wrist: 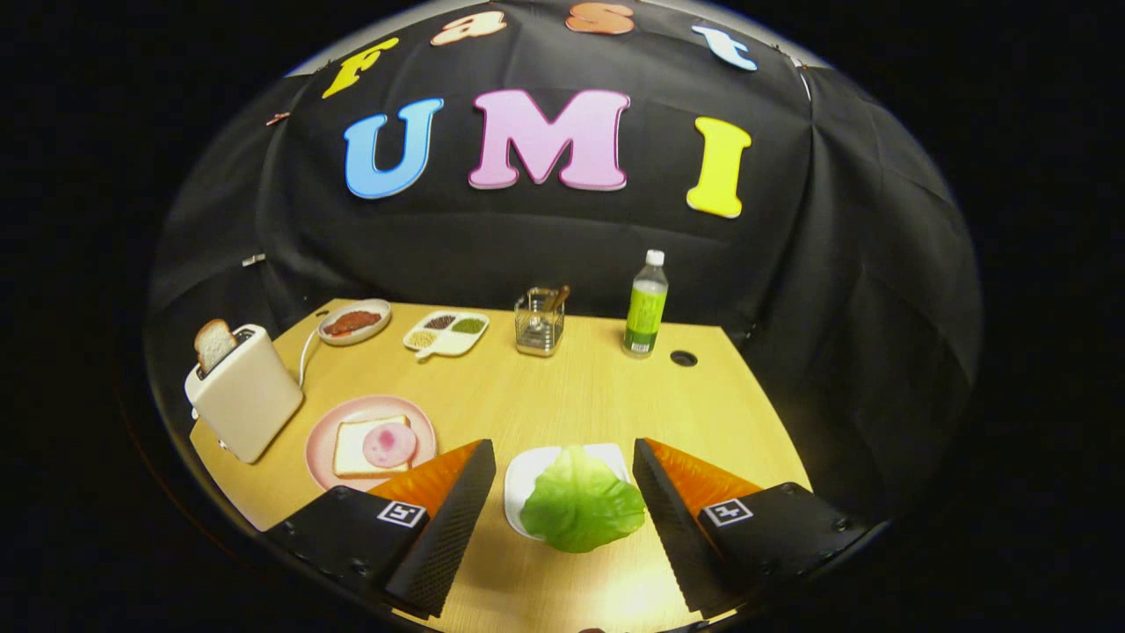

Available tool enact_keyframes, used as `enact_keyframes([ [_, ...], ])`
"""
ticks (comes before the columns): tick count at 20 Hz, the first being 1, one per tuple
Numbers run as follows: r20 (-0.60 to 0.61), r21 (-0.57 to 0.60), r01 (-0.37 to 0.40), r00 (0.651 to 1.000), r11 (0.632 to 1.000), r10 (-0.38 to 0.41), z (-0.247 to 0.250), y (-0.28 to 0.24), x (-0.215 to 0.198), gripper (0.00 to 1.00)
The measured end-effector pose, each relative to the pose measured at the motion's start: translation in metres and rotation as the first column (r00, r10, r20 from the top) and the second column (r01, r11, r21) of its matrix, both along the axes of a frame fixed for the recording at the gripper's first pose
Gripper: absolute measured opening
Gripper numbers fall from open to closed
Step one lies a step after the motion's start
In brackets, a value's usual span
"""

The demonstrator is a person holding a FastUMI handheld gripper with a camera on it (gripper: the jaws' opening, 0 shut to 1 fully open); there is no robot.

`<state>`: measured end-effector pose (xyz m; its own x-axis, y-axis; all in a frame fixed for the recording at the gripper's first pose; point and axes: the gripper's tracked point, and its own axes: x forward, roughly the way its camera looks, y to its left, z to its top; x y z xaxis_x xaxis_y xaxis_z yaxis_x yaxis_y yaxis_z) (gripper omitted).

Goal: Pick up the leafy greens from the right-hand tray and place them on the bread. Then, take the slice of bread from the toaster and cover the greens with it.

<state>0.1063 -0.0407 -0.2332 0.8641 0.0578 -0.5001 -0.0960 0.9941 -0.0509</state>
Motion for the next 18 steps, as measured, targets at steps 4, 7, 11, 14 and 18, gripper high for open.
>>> enact_keyframes([
  [4, -0.117, -0.01, 0.0, 0.993, 1.0, -0.001, -0.047, -0.011, 0.009, 0.98],
  [7, -0.192, -0.017, -0.001, 0.981, 1.0, -0.002, -0.079, -0.019, 0.015, 0.98],
  [11, -0.278, -0.058, -0.022, 0.961, 0.998, 0.005, -0.117, -0.028, 0.02, 0.98],
  [14, -0.3, -0.088, -0.052, 0.954, 0.995, 0.023, -0.133, -0.026, 0.024, 0.98],
  [18, -0.359, -0.057, -0.066, 0.932, 0.996, 0.042, -0.146, -0.021, 0.02, 0.91],
])
